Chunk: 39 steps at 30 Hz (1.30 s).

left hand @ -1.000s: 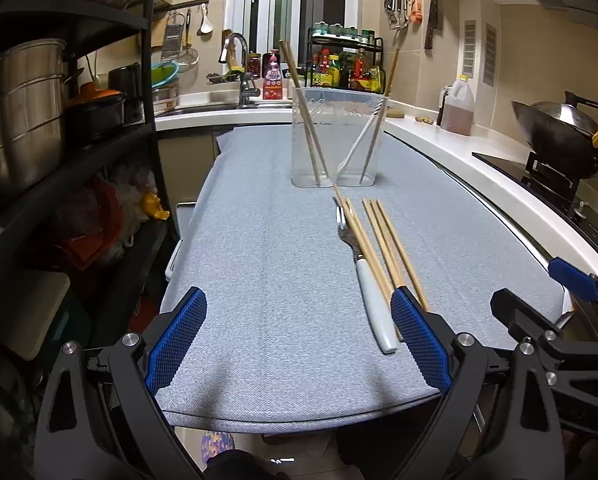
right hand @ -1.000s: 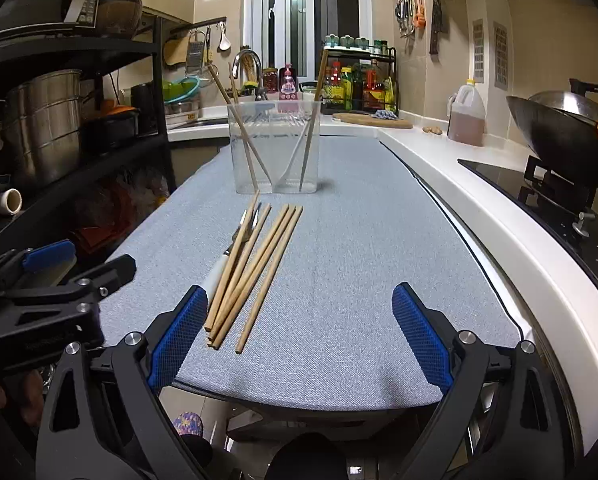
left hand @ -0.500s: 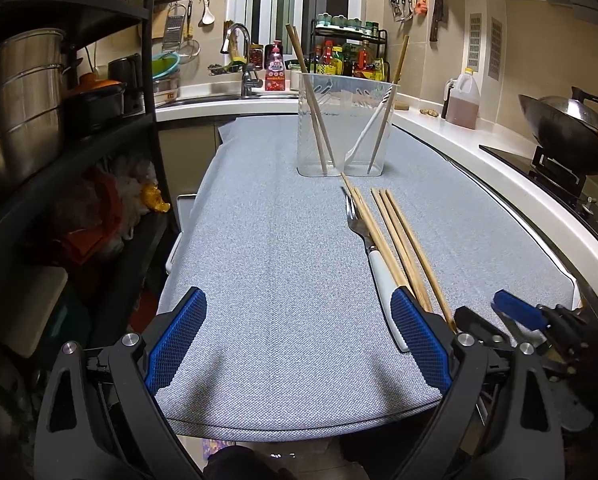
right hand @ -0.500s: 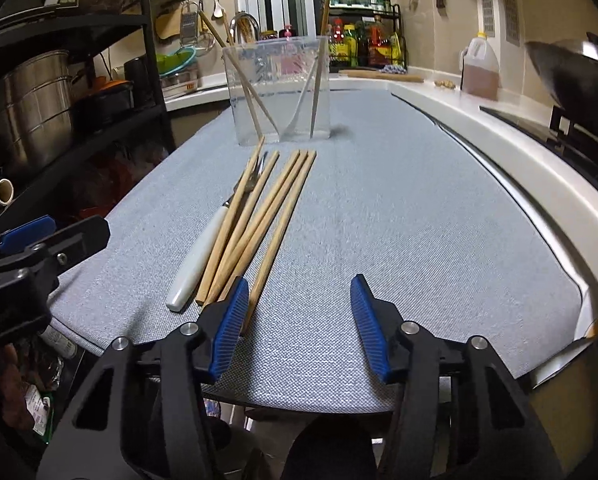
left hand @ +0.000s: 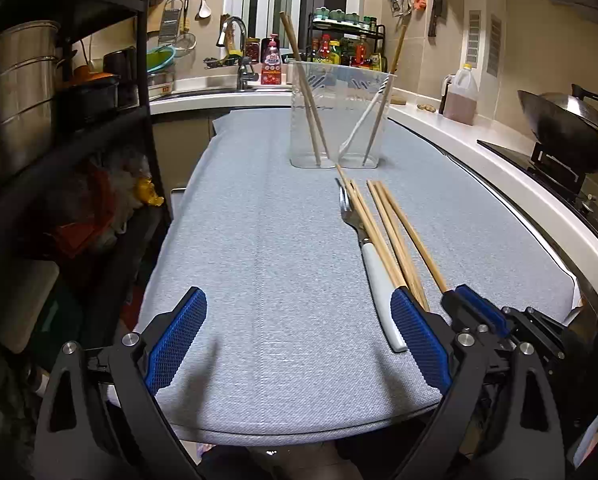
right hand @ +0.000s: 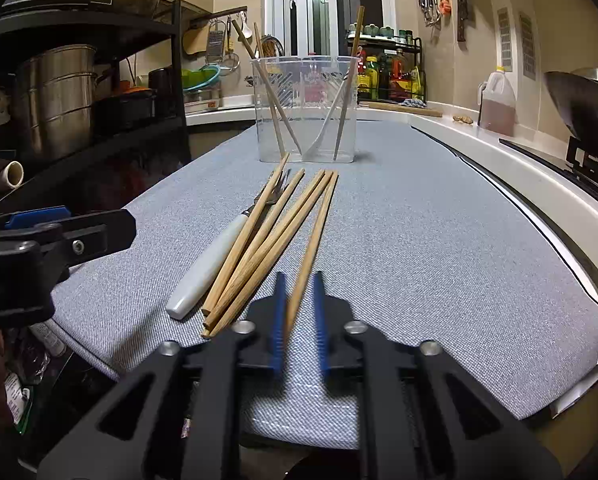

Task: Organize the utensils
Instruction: 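Close the right tool on a wooden chopstick, then grasp the white-handled fork with the left tool while the right tool holds its chopstick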

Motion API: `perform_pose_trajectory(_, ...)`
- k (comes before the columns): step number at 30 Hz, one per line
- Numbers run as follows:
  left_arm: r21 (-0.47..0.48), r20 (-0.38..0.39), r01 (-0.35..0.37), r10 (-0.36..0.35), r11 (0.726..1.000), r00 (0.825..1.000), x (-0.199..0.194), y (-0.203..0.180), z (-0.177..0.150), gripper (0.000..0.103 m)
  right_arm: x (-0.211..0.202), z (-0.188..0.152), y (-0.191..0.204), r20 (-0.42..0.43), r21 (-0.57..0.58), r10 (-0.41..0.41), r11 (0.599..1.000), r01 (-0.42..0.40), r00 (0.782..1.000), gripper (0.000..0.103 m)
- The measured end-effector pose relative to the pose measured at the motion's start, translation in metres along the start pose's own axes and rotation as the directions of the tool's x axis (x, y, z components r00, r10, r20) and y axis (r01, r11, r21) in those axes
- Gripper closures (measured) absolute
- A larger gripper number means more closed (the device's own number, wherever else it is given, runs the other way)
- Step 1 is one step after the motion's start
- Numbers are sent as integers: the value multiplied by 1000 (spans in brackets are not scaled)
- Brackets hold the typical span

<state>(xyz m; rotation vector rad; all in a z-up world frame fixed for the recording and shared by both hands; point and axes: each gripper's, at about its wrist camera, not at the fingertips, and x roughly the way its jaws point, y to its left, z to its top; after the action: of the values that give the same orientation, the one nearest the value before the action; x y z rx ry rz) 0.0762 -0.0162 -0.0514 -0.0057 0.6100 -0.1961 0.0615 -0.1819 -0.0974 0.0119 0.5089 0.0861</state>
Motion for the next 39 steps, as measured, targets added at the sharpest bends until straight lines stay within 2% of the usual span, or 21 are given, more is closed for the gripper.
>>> perform_pose_trajectory(7,2,-12,43,-43,999,999,13,-14,-8,13,-8,3,-23,-22,35,-34,999,35,999,98)
perform_pose_trajectory(15,31,-49,32,-31,999,998,30,-25,-15,13,-10,2,-33,-28,44,-54,998,55,998,98)
perform_pose_trajectory(18,27,-33,7,-6,1000,999,30,-19,-17,17,-10,1,-33,-25,40,-55,998,56,998,98)
perform_pose_trajectory(22,30,-25,-39,40,999,999,33,-12,-15,30,-10,0,-33,-24,42,-57,997,58,998,98)
perform_pose_trajectory(27,13,-23,3,-2,1000,1000,37,-8,-10,30,-8,0,-32,-14,30,-63,998,64,998,98)
perform_pose_trajectory(32,72,12,13,-13,997,1000,44,-16,-12,30,-6,-3,-33,18,26,-57,998,57,998,97)
perform_pose_trajectory(33,77,30,29,-31,997,999,44,-17,-14,33,-7,-4,-33,21,26,-56,998,55,998,97)
perform_pose_trajectory(35,92,58,57,-63,994,996,44,-16,-15,60,-6,-3,-34,20,35,-49,998,48,999,97)
perform_pose_trajectory(36,96,65,76,-82,992,994,45,-15,-14,66,-6,-2,-35,17,38,-46,998,45,999,97)
perform_pose_trajectory(37,96,65,87,-93,992,994,46,-14,-13,81,-6,-1,-35,13,40,-43,998,42,999,97)
perform_pose_trajectory(39,83,49,113,-117,990,992,47,-10,-9,85,-5,1,-35,1,40,-38,998,38,999,98)
